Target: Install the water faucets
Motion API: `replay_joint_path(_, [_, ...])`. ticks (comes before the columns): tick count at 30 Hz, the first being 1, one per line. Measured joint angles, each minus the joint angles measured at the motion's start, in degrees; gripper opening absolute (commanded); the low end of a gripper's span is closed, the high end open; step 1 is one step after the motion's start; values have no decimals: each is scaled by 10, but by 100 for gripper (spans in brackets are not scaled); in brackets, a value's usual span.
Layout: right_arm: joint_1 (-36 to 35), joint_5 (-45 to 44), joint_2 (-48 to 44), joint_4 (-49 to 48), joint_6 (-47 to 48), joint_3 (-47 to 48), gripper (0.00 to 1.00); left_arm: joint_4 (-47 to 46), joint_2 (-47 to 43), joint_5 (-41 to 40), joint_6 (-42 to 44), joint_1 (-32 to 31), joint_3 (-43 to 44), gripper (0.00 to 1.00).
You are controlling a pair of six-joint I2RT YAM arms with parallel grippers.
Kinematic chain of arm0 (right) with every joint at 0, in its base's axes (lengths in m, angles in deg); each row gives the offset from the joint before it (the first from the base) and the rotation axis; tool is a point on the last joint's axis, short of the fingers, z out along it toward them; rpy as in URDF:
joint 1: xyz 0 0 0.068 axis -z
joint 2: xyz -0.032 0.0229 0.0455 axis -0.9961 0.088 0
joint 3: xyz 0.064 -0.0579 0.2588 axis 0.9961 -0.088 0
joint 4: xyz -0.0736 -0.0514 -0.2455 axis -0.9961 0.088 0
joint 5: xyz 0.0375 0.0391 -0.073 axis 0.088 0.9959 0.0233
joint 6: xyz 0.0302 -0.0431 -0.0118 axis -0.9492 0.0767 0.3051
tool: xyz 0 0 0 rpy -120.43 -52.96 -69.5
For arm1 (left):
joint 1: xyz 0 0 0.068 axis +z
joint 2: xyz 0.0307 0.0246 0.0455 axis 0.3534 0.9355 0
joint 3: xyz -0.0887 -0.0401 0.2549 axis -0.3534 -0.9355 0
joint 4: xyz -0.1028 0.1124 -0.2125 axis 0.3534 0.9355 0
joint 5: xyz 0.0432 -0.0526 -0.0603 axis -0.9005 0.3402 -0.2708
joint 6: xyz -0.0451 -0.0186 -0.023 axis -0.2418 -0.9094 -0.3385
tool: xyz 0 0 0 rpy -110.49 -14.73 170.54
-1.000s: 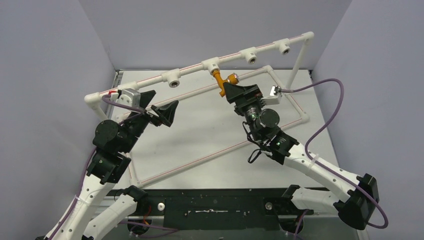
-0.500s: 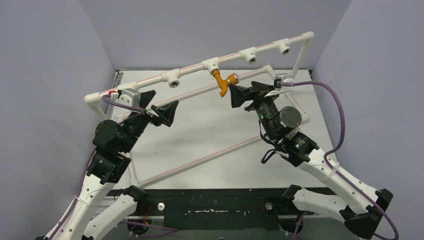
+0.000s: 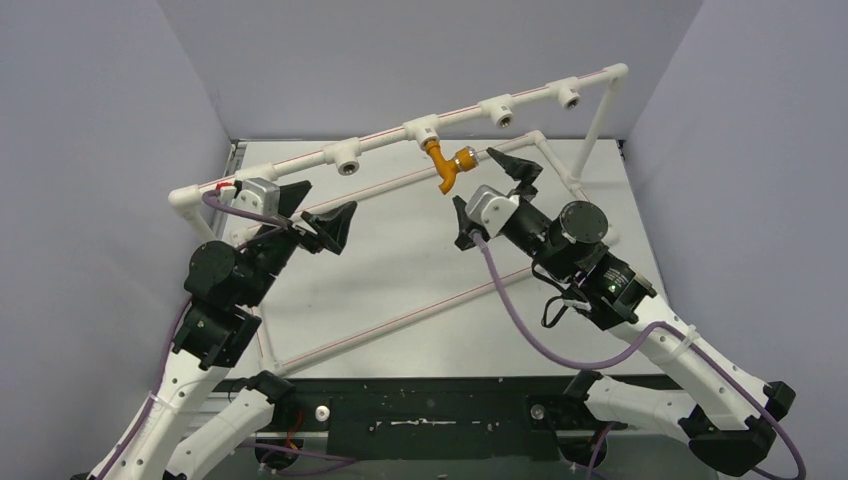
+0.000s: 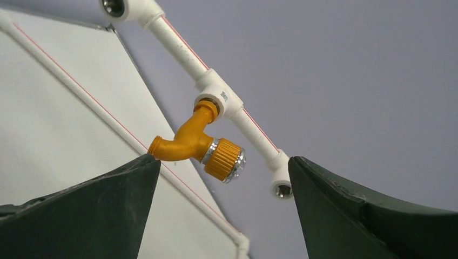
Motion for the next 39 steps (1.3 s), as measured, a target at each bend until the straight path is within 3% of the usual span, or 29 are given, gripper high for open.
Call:
replay_joint_path(4, [-26,-14,6,46,145,5,95,0,-1,0,-1,0,0,97])
replay_joint_path(9, [-84,-100,36,64,319,3,95,0,-2,0,-1,0,0,97])
replay_joint_path(16, [-95,-188,73,-9,512,-38,96,0,-2,0,-3,0,0,97])
replay_joint_path(23, [-99,-233,112,-112,614,-63,90,0,-1,0,-6,0,0,97])
replay_joint_path(28, [-98,-257,156,-181,657,-72,73,0,-1,0,-8,0,0,97])
replay_joint_path(31, [-97,-271,179,-214,670,-75,54,0,-1,0,-9,0,0,97])
replay_joint_path(37, [-94,-295,198,-243,649,-76,2,1,-1,0,-9,-1,0,97])
replay_joint_path(39, [-95,-298,198,-250,632,-76,0,1,-1,0,-9,-1,0,97])
